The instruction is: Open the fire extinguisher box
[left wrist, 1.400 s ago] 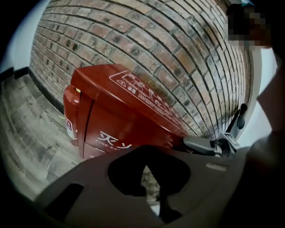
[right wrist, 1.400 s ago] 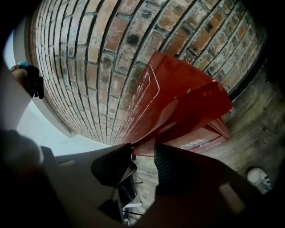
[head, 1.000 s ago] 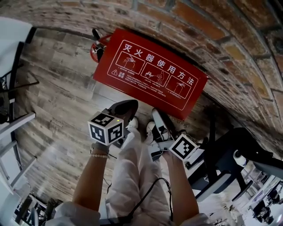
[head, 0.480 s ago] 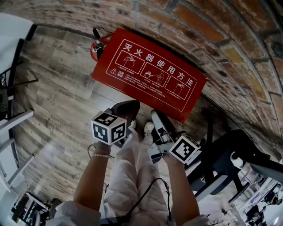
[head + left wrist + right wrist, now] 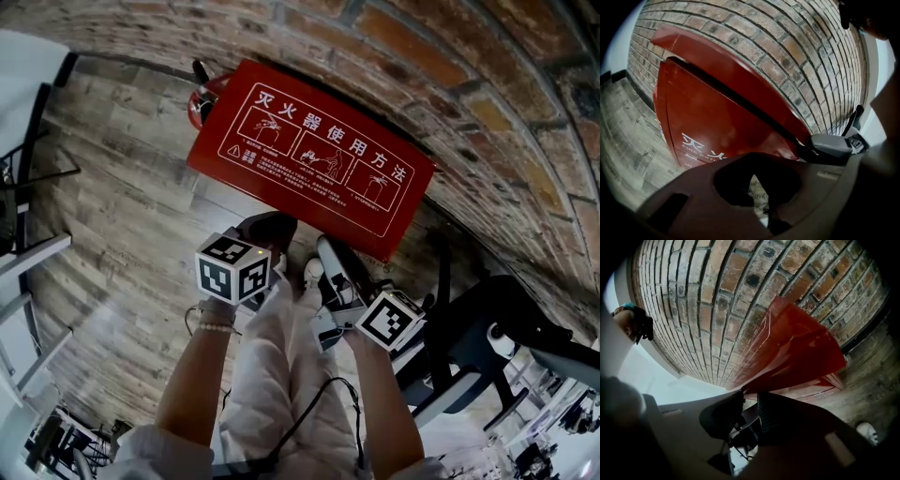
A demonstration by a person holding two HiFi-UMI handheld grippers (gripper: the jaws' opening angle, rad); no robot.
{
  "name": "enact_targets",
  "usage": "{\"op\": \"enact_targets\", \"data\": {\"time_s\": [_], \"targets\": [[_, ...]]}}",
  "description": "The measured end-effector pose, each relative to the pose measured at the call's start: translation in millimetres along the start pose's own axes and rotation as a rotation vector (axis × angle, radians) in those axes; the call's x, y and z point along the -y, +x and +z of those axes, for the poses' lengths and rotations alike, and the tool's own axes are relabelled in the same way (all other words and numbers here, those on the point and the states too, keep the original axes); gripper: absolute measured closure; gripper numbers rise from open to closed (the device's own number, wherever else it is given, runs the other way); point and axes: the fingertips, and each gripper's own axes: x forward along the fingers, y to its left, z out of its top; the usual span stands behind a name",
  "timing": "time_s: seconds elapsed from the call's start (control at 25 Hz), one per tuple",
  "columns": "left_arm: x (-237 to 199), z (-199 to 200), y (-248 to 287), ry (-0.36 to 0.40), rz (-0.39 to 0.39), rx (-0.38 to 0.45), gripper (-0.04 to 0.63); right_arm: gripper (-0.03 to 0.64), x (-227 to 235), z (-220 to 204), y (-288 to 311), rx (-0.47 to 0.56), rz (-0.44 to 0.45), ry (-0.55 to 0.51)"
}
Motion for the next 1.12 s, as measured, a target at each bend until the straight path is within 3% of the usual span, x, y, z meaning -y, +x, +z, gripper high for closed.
{"op": "enact_targets", "data": {"time_s": [0.52,1.12], "targets": [[-2.9,-13.5,-6.6,-0.013,0.015,0.000,0.598,0.549,-7.1,0.0,-7.2,-0.034,-0.006,-0.059],[-6.5,-36.9,-18.7,-0.044,0.043,0.016,0.598,0.580,-30.0,5.9,-16.8,-0.082,-0.017,-0.261]]}}
